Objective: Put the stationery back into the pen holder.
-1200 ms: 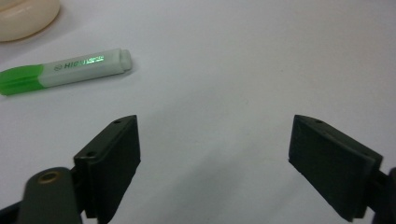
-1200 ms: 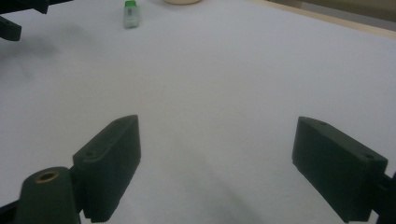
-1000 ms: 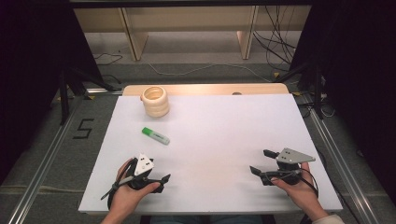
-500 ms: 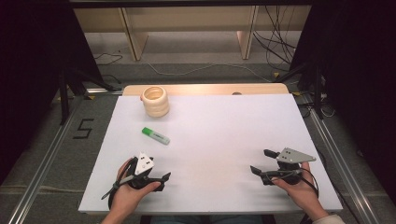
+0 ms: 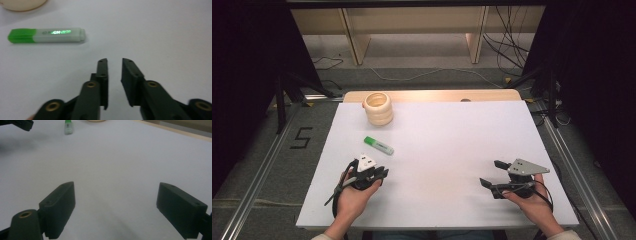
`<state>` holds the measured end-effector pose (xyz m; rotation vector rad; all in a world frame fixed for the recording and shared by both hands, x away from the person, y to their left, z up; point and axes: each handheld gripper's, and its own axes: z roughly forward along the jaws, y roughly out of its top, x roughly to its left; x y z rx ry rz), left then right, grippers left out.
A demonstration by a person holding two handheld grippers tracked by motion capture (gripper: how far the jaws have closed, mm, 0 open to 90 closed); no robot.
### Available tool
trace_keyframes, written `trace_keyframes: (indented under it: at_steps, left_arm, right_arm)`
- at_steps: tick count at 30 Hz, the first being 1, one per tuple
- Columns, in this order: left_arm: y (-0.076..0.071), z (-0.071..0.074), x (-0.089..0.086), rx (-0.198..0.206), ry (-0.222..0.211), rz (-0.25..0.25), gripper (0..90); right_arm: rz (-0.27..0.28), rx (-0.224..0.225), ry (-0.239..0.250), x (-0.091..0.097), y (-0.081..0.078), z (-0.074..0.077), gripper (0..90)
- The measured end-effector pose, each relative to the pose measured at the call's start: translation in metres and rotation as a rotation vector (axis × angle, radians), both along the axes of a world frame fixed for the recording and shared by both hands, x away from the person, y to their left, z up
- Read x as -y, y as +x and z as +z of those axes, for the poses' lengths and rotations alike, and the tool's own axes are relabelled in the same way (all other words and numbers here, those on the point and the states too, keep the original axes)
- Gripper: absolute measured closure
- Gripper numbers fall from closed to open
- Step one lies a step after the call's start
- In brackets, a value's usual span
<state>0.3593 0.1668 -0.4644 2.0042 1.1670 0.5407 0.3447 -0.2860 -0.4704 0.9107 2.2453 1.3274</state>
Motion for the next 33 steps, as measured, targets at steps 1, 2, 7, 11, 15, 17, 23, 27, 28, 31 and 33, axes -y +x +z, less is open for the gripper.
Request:
trace_keyframes:
  at_steps: [1, 2, 7, 11, 15, 17, 23, 27, 28, 31, 33]
  left_arm:
    - [0.005, 0.001, 0.000, 0.013, 0.006, 0.011, 89.5]
    - [0.011, 0.002, 0.000, 0.020, 0.005, 0.021, 89.5]
    - [0.041, 0.003, 0.005, 0.034, 0.021, 0.047, 89.7]
    - [0.065, 0.003, 0.010, 0.039, 0.057, 0.067, 89.6]
    - [0.086, 0.000, 0.012, 0.023, 0.037, 0.092, 89.6]
    - [0.093, -0.002, 0.015, 0.011, 0.045, 0.093, 89.6]
    - [0.106, -0.010, 0.023, -0.023, 0.072, 0.090, 89.7]
    - [0.111, -0.015, 0.028, -0.040, 0.097, 0.091, 89.7]
    - [0.112, -0.015, 0.028, -0.040, 0.096, 0.090, 89.7]
    - [0.116, -0.016, 0.032, -0.045, 0.103, 0.090, 89.7]
    - [0.118, -0.016, 0.034, -0.051, 0.128, 0.088, 89.7]
  right_arm:
    - [0.003, 0.000, -0.001, -0.001, 0.001, 0.000, 16.2]
    - [0.003, 0.000, -0.001, -0.001, 0.001, 0.000, 16.2]
    - [-0.003, 0.001, -0.001, 0.000, 0.003, -0.001, 16.2]
    - [-0.002, -0.004, -0.001, 0.000, 0.003, -0.001, 16.2]
    - [-0.001, -0.002, -0.001, -0.001, 0.002, -0.001, 16.2]
    - [-0.002, -0.003, -0.001, 0.000, 0.002, -0.001, 16.2]
    - [-0.002, -0.005, -0.001, -0.001, 0.003, -0.001, 16.2]
    - [-0.001, -0.005, 0.000, -0.001, 0.003, -0.001, 16.2]
    - [-0.002, -0.006, 0.000, -0.001, 0.003, -0.001, 16.2]
    - [0.000, -0.004, 0.000, -0.001, 0.003, -0.001, 16.2]
    - [0.000, -0.005, 0.000, -0.001, 0.003, -0.001, 16.2]
